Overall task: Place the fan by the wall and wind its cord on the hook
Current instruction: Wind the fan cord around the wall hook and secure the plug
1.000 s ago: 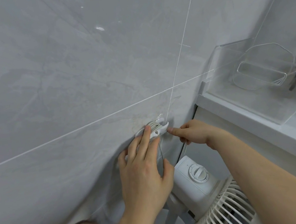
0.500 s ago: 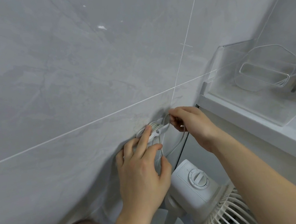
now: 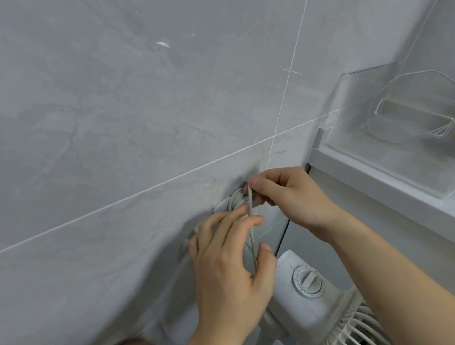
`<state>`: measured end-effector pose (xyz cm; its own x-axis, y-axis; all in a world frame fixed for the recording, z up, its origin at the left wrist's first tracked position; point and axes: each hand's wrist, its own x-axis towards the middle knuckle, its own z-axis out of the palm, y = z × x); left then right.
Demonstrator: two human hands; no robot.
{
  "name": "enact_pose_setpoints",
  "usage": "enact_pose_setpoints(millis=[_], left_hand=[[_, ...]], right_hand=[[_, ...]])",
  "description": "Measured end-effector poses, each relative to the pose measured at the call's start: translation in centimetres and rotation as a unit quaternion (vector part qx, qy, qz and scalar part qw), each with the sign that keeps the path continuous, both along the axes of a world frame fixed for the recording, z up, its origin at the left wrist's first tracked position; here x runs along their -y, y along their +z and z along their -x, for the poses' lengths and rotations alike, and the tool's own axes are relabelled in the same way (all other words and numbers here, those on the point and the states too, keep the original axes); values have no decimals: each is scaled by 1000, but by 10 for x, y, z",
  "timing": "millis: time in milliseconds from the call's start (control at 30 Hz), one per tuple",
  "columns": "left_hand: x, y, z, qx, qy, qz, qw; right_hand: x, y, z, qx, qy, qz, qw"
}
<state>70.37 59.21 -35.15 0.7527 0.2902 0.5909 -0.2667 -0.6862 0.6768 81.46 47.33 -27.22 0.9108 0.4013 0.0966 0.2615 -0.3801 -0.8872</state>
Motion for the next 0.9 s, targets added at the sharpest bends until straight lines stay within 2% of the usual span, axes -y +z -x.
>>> enact_pose_setpoints(millis=[367, 700, 900], left_hand=[[-5, 11, 10, -139, 37, -126, 982], [0, 14, 10, -58, -32, -38, 997], [2, 10, 8, -60, -67, 1, 996]], right_hand=[[2, -2, 2, -17, 40, -8, 999], [3, -1, 1, -17, 25, -38, 999], [2, 1, 1, -29, 19, -33, 999]])
